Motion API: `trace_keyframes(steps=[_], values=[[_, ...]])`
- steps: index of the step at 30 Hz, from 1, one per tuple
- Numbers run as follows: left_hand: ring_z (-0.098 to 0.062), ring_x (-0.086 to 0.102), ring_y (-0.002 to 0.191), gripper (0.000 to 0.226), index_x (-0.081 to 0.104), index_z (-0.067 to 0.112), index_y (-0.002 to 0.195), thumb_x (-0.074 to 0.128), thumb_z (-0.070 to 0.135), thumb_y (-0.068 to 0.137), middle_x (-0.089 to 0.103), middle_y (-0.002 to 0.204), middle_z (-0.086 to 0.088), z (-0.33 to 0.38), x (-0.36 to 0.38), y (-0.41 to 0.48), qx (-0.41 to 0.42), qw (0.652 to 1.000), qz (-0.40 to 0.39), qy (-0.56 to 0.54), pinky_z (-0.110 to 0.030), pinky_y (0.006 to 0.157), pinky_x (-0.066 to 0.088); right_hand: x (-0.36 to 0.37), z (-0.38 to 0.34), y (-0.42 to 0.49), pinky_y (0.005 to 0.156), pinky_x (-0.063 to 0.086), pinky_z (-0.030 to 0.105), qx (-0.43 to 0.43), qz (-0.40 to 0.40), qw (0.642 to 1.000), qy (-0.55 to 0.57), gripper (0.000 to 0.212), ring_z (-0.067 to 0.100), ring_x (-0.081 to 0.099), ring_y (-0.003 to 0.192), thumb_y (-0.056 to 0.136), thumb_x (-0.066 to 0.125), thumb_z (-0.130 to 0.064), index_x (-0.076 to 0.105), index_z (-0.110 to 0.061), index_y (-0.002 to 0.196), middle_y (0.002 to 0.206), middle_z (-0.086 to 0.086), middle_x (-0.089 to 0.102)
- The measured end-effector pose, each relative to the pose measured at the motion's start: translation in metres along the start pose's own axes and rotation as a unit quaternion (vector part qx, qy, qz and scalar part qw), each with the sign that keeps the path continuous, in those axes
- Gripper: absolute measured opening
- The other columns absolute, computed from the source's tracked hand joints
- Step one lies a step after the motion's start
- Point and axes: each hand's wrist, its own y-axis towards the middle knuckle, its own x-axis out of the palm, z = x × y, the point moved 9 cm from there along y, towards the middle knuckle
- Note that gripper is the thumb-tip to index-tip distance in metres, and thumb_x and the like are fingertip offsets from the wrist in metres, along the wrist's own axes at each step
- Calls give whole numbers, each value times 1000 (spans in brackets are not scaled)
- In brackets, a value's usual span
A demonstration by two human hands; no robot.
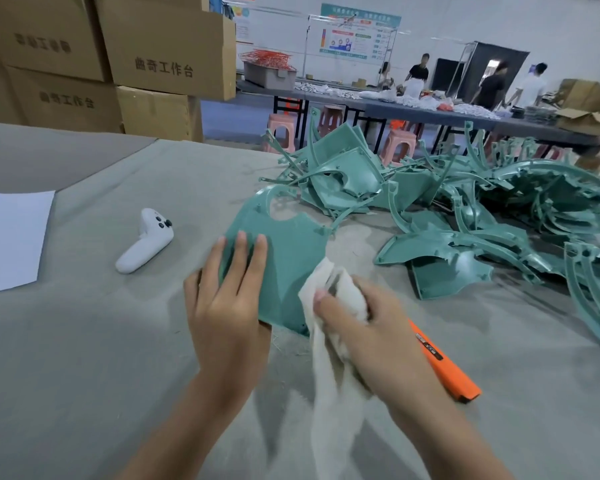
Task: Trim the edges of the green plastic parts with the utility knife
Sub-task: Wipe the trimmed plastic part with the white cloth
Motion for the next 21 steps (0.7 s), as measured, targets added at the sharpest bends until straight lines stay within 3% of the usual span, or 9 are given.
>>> trace_keyframes(steps=[3,7,9,12,13,14,17,19,21], values=[[-32,43,132,83,44,8,142,64,-23,67,48,142,-13,-1,-10,4,-5,995,54,-89,-39,105,36,0,9,11,63,37,33,7,22,997,75,29,14,46,63,92,69,-21,57,2,79,66,3,51],[-20,34,141,89,23,19,150,60,-9,73,33,154,-1,-21,-3,6,-135,940,61,-308,-46,110,35,-34,3,25,62,40,32,-36,49,990,128,17,17,48,63,89,67,-19,64,-6,78,66,4,54],[-17,48,129,88,33,21,145,63,5,64,52,140,-1,-33,21,6,-245,831,-19,-499,-45,102,42,-46,0,29,56,37,26,-71,42,991,104,17,16,45,60,90,68,-16,62,-11,74,63,1,51],[-24,61,113,93,43,13,140,66,22,50,64,123,-5,-20,55,0,-323,575,-182,-729,-38,90,51,-58,-2,35,55,36,26,-98,20,991,89,19,17,43,60,83,69,-22,59,-8,76,63,2,49],[-26,62,112,91,45,10,138,70,24,52,64,123,-8,-15,58,-3,-328,531,-210,-752,-37,86,54,-60,-4,37,56,35,26,-114,11,992,58,19,16,42,60,83,67,-22,57,-8,75,63,1,47],[-27,63,111,81,48,7,135,72,23,60,64,123,-9,-12,61,-6,-333,522,-222,-753,-37,83,55,-60,-7,38,57,34,27,-127,-8,992,13,20,15,41,60,85,67,-21,56,-8,75,63,0,46],[-28,68,102,38,69,8,112,68,22,77,70,113,-13,-22,68,-13,-363,606,-189,-683,-35,77,55,-53,-7,44,59,34,31,-120,-55,984,-121,23,11,44,60,93,69,-20,60,-14,73,63,-7,50],[-27,70,96,27,74,12,100,71,23,76,73,106,-12,-30,69,-16,-373,643,-169,-647,-33,74,56,-66,-18,47,66,39,27,-144,55,973,-173,6,8,53,70,93,68,-21,67,-22,87,77,-12,62],[-25,72,89,19,76,17,95,70,21,77,74,100,-9,-34,67,-15,-370,674,-162,-619,-30,70,56,-66,-50,31,78,39,17,-238,184,928,-221,15,6,51,86,94,62,-14,65,-16,109,99,-5,63]])
